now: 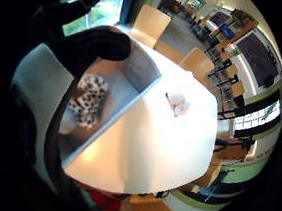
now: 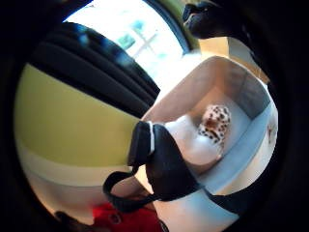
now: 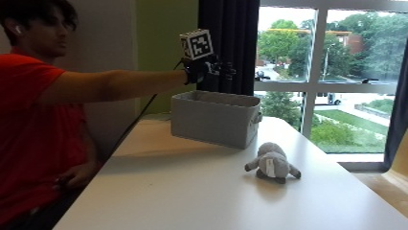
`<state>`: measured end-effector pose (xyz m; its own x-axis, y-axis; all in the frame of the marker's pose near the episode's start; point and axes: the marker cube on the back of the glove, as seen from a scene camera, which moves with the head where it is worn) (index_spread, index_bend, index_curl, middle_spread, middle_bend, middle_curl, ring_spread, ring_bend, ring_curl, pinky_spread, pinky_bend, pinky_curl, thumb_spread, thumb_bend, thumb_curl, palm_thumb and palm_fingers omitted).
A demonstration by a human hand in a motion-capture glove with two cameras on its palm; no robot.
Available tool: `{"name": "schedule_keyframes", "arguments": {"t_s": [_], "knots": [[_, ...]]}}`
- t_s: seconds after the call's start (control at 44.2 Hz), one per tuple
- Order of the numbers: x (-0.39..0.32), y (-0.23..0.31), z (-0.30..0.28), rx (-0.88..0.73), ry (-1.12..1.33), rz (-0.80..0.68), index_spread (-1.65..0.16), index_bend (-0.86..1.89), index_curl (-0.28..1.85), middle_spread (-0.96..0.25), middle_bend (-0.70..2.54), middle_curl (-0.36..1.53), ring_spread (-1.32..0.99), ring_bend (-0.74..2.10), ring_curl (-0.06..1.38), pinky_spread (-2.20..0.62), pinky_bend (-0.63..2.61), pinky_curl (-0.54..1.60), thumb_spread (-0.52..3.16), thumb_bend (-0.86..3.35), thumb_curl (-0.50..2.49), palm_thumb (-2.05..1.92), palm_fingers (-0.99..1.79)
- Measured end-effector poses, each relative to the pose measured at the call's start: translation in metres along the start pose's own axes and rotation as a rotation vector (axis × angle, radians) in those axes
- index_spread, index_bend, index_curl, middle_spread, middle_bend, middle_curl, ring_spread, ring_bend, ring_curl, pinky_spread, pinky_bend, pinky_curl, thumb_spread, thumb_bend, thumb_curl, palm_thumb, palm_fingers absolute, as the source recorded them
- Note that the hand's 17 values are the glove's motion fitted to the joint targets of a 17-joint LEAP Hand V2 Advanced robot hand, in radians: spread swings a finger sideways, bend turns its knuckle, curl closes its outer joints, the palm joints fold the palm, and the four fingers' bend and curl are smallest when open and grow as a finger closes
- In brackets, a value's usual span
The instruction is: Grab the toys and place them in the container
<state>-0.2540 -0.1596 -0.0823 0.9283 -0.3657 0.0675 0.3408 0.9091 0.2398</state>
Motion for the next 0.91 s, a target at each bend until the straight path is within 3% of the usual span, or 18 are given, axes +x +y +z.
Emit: {"name": "schedule_keyframes", "arguments": {"t_s": [0.226, 0.769, 0.905], "knots": [[0.078, 0.029, -0.003, -0.002, 0.074, 0.048, -0.46, 0.22, 0.69, -0.19, 0.3, 0.42, -0.14, 0.74, 0.25, -0.05, 1.14, 0.41, 1.16, -0.08, 0.59, -0.1, -0.04], [0.265, 0.086, 0.038, -0.046, 0.244, 0.502, -0.47, 0.28, 0.61, -0.16, 0.19, 0.38, -0.1, 0.54, 0.2, 0.04, 0.96, 0.33, 1.23, -0.04, 0.36, -0.04, -0.02], [0.286, 0.085, 0.06, -0.088, 0.281, 0.501, -0.47, 0.26, 0.59, -0.16, 0.18, 0.38, -0.09, 0.5, 0.19, 0.05, 0.94, 0.32, 1.24, -0.02, 0.35, -0.01, -0.03]]}}
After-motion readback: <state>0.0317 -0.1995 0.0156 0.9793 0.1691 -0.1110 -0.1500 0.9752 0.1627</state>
